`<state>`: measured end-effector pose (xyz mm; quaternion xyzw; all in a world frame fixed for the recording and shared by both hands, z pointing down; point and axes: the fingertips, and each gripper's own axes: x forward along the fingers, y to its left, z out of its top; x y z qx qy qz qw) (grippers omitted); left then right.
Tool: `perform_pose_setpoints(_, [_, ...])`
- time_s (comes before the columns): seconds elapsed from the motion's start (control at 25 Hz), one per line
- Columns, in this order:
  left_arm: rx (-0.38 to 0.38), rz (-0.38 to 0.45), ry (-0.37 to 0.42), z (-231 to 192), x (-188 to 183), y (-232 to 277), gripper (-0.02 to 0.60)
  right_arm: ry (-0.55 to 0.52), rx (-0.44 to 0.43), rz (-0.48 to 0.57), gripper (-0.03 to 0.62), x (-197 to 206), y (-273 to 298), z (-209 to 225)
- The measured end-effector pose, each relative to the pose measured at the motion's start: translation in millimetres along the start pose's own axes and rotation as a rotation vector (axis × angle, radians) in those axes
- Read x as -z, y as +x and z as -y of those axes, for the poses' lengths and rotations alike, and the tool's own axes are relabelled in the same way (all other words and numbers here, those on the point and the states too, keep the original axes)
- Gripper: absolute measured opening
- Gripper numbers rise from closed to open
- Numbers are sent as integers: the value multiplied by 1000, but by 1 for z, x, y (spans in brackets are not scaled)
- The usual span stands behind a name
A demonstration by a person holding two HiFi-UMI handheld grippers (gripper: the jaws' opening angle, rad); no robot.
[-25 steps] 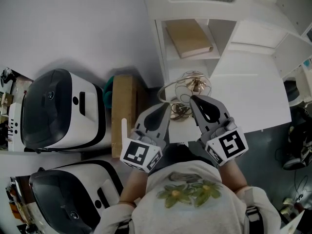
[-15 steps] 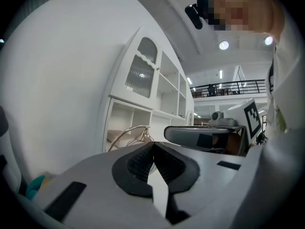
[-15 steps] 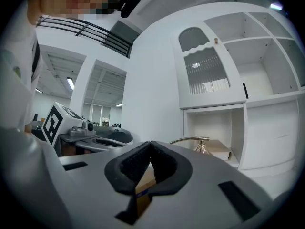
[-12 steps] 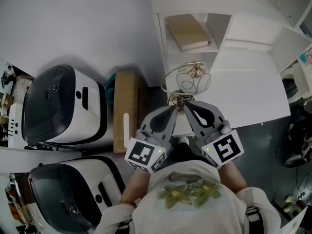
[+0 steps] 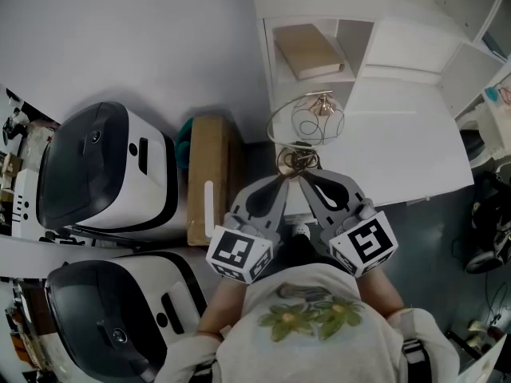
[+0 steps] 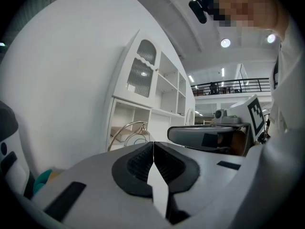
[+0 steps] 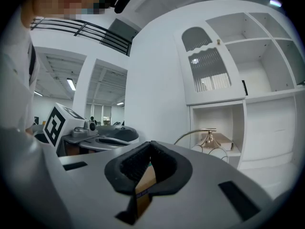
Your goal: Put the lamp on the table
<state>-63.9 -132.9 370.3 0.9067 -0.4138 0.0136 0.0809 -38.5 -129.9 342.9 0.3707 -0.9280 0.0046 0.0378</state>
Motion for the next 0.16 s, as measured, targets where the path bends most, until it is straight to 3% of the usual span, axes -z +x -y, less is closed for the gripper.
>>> perform_pose_setpoints(0.16, [5,-4,-3,6,4,-9,29,6,-15,-35,31,7,-3,-13])
